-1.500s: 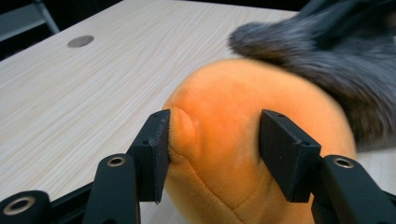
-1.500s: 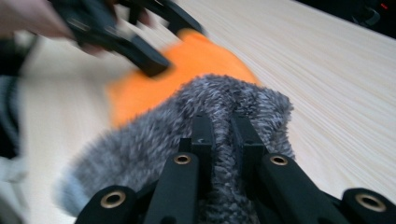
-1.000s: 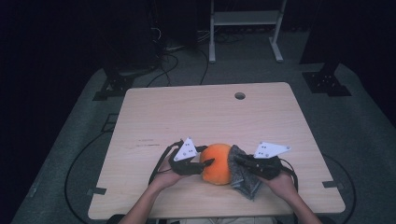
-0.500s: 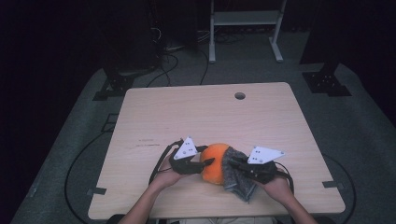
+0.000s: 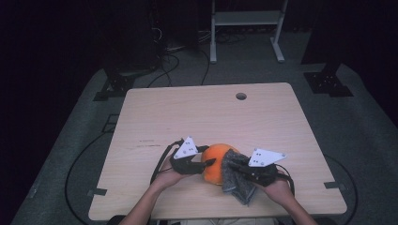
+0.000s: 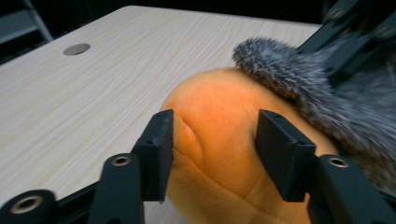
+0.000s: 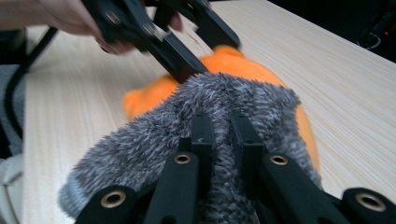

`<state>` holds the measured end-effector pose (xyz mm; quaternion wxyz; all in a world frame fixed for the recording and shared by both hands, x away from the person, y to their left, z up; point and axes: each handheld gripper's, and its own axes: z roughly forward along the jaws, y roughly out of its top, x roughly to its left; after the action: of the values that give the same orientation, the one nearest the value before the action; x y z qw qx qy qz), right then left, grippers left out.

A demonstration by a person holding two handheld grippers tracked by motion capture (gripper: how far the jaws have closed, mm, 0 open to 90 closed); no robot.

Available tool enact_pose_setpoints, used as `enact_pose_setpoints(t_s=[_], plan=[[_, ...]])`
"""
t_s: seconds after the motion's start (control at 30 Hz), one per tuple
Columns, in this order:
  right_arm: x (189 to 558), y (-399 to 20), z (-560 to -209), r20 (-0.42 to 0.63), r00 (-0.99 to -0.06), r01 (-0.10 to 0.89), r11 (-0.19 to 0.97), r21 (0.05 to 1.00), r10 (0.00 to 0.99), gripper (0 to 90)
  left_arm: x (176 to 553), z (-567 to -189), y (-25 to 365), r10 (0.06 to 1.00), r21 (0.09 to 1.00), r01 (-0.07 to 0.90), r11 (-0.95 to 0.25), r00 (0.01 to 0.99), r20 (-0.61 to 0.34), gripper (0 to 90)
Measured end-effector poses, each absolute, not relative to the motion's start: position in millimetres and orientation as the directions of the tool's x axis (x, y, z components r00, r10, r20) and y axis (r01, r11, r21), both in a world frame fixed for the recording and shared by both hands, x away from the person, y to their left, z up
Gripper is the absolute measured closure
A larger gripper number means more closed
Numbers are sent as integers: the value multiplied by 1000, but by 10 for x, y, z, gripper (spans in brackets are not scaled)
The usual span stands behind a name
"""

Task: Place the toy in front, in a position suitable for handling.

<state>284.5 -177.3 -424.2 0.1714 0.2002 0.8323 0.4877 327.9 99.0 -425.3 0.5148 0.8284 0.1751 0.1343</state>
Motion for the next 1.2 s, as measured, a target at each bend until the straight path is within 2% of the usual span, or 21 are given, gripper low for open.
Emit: enact_pose_setpoints(t_s=[0.1,0.23,0.33,0.47,0.53,0.6,0.63,0.83,1.0,1.2], plan=[[2858,-1861,-4262,-100,-840,186,456,871,534,812,3296,-4263,1001,423,903,161,-399,906,26,459],[2815,-1924,-4245,-100,-833,188,448,874,545,811,3295,-4264,976,426,900,164,-405,904,27,529],[2739,-1843,-4191,-98,-860,149,429,891,501,811,3307,-4267,964,427,902,177,-393,904,9,542],[2654,-1583,-4176,-147,-891,82,471,878,429,810,3303,-4262,944,423,902,178,-393,906,6,543],[2667,-1507,-4218,-176,-891,65,501,863,418,810,3302,-4253,975,429,902,177,-394,903,10,513],[2691,-1519,-4243,-165,-888,79,496,865,429,811,3318,-4238,1025,459,904,202,-375,889,-9,403],[2696,-1540,-4245,-168,-885,81,499,863,433,811,3328,-4237,1040,460,904,209,-373,888,-16,392],[2680,-1692,-4271,-174,-861,109,507,855,478,811,3312,-4258,990,445,900,194,-389,895,0,510],[2569,-1621,-4232,-179,-887,57,487,872,426,810,3359,-4266,978,464,901,228,-370,885,-34,529],[2580,-1390,-4319,-241,-894,9,553,833,378,810,3366,-4278,998,475,894,230,-385,880,-21,527]])
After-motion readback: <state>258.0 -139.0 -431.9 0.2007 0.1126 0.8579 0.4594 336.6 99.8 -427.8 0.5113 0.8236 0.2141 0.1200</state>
